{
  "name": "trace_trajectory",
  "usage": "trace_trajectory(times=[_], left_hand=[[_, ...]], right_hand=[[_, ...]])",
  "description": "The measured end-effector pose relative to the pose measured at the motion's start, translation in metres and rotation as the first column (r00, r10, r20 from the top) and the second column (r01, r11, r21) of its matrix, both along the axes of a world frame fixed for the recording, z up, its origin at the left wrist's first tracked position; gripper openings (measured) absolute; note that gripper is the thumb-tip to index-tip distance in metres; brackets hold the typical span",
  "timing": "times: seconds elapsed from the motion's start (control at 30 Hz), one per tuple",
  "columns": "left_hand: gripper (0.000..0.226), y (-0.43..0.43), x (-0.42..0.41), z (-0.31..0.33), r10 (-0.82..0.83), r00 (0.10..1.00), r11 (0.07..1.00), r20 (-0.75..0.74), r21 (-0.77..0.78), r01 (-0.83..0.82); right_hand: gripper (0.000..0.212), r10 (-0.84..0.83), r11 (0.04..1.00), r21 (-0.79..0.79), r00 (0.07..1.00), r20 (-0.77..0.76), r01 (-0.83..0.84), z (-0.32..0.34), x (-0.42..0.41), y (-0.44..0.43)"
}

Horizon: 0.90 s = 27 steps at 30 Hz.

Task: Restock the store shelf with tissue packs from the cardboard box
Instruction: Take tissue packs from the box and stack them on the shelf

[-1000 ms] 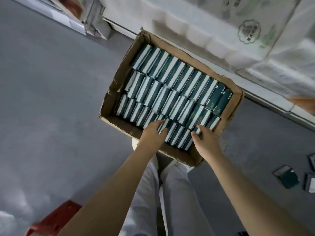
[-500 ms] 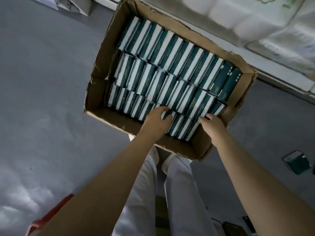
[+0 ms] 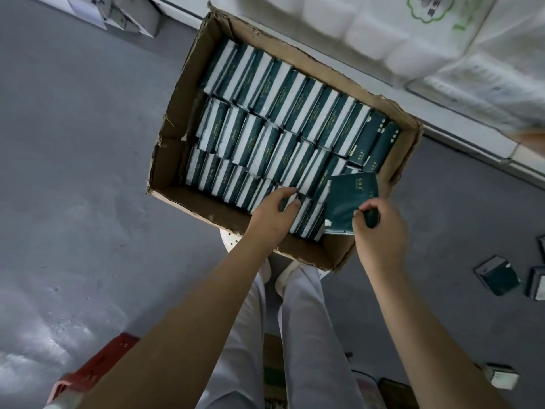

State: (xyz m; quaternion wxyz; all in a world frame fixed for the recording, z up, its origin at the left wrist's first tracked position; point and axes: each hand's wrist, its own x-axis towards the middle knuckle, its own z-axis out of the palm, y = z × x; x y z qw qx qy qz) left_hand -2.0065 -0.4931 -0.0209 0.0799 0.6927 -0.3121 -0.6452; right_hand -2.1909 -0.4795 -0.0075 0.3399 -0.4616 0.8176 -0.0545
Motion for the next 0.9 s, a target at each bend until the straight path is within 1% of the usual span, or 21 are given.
trace_trajectory(times=[0.07,0.17,0.23,0.3,0.37,0.4,0.43,0.47,0.5,0.53,0.57,0.63,0.67,0.7,0.77,0.9], left_hand=[[0.034,-0.005,-0.002,0.008,0.109,0.992,0.994,-0.063,-0.003,-0.11],[0.04,-0.013,-0.004,0.015,0.313,0.935,0.949,-0.165,0.074,-0.305],[0.047,-0.015,0.0,0.015,0.397,0.89,0.918,-0.226,0.111,-0.381],[0.052,-0.013,0.006,0.014,0.432,0.867,0.902,-0.248,0.125,-0.413],[0.045,-0.01,0.013,0.011,0.466,0.851,0.885,-0.24,0.137,-0.446],[0.04,-0.008,0.017,0.009,0.491,0.84,0.871,-0.232,0.139,-0.471],[0.036,-0.005,0.02,0.007,0.524,0.823,0.852,-0.22,0.141,-0.505],[0.036,-0.002,0.023,0.005,0.56,0.803,0.828,-0.205,0.146,-0.541],[0.038,0.002,0.025,0.003,0.594,0.782,0.804,-0.19,0.152,-0.574],[0.04,0.005,0.027,0.0,0.627,0.759,0.779,-0.176,0.161,-0.606],[0.042,0.009,0.029,-0.002,0.66,0.732,0.751,-0.168,0.174,-0.637],[0.044,0.015,0.03,-0.007,0.714,0.683,0.7,-0.156,0.199,-0.686],[0.043,0.017,0.03,-0.01,0.731,0.666,0.682,-0.15,0.208,-0.701],[0.042,0.02,0.03,-0.012,0.746,0.65,0.665,-0.146,0.217,-0.715],[0.041,0.023,0.03,-0.015,0.766,0.626,0.642,-0.147,0.231,-0.731],[0.045,0.032,0.028,-0.022,0.763,0.632,0.645,-0.137,0.237,-0.727]], right_hand=[[0.012,-0.004,1.0,0.009,0.984,0.178,0.002,0.012,0.004,-0.003],[0.026,-0.071,0.992,0.129,0.886,0.458,0.013,0.022,0.014,-0.014],[0.034,-0.122,0.982,0.189,0.817,0.564,0.016,0.024,0.018,-0.02],[0.038,-0.135,0.981,0.191,0.783,0.607,0.022,0.022,0.021,-0.025],[0.034,-0.169,0.982,0.174,0.774,0.609,0.077,0.018,0.025,-0.027],[0.03,-0.183,0.982,0.147,0.791,0.584,0.118,0.012,0.026,-0.026],[0.025,-0.181,0.983,0.108,0.832,0.524,0.146,0.003,0.025,-0.022],[0.023,-0.161,0.987,0.076,0.887,0.433,0.142,-0.008,0.022,-0.019],[0.024,-0.124,0.992,0.07,0.935,0.334,0.106,-0.02,0.018,-0.014],[0.026,-0.066,0.993,0.11,0.965,0.253,0.039,-0.03,0.014,-0.01],[0.029,0.0,0.98,0.193,0.979,0.202,-0.04,-0.04,0.009,-0.005],[0.036,0.095,0.906,0.392,0.979,0.182,-0.161,-0.052,0.002,0.0],[0.039,0.112,0.87,0.457,0.976,0.185,-0.186,-0.057,-0.001,0.0],[0.04,0.115,0.849,0.491,0.975,0.19,-0.196,-0.062,-0.004,0.001],[0.043,0.106,0.839,0.505,0.971,0.215,-0.203,-0.069,-0.008,0.0],[0.049,0.114,0.8,0.548,0.959,0.26,-0.243,-0.078,-0.005,-0.005]])
